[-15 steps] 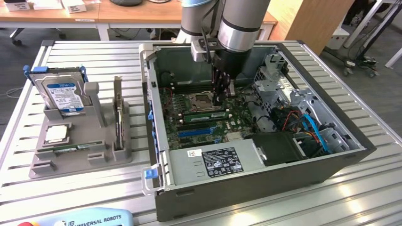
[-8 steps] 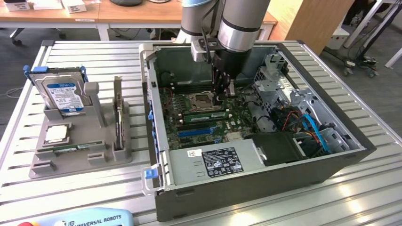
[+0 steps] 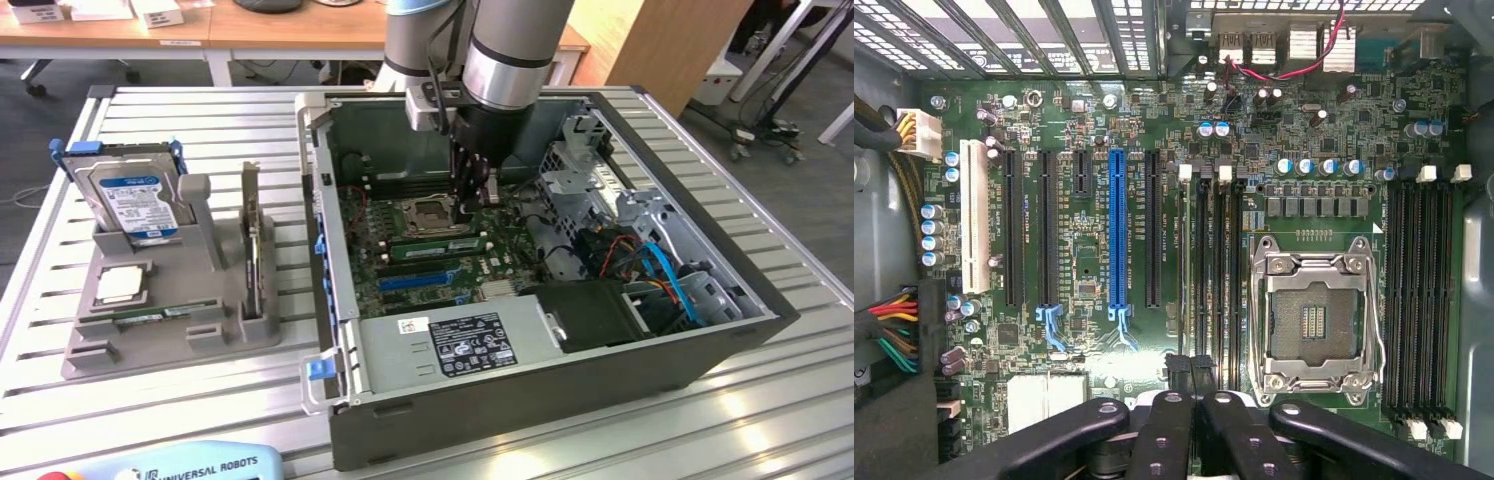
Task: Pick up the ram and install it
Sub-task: 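Press down the ram until it locks into place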
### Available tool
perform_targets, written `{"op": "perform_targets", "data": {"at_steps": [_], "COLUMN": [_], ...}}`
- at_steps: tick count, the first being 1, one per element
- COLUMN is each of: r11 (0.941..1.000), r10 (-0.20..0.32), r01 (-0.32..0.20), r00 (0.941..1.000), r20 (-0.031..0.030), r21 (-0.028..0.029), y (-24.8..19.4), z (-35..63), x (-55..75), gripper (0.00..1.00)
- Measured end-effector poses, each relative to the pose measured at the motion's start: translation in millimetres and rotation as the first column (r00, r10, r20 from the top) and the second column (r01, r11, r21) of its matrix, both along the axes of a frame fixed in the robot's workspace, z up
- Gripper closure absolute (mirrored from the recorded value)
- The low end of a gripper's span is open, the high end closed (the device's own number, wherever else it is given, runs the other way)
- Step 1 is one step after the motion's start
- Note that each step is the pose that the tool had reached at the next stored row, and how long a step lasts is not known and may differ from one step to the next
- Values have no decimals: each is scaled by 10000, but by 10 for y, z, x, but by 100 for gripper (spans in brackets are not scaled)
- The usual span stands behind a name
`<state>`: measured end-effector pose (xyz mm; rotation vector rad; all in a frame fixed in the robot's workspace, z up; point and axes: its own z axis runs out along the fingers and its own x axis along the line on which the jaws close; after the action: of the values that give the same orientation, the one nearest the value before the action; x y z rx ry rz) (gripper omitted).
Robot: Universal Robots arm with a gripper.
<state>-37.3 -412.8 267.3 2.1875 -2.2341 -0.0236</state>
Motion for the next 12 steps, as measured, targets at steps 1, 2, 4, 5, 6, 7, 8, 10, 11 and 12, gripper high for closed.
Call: {"op": "perform_targets", "data": {"at_steps": [1,2,4,5,6,7,8,10,11,12], "r11": [10000,10000,10000,10000,10000,10000,10000,10000,10000,10000], "r10": [1,0,1,1,1,0,0,0,1,1], "r01": [-1,0,-1,-1,-1,0,0,0,-1,-1], "r00": [10000,10000,10000,10000,10000,10000,10000,10000,10000,10000], "r20": [0,0,0,0,0,0,0,0,0,0], "r21": [0,0,0,0,1,2,2,2,2,2], "y": [0,0,0,-1,0,0,0,0,0,0], "z": [0,0,0,-1,-1,-2,-2,-3,-3,-4], "x": [0,0,5,10,17,27,39,65,78,94], "gripper": [90,90,90,90,90,90,90,90,90,90]}}
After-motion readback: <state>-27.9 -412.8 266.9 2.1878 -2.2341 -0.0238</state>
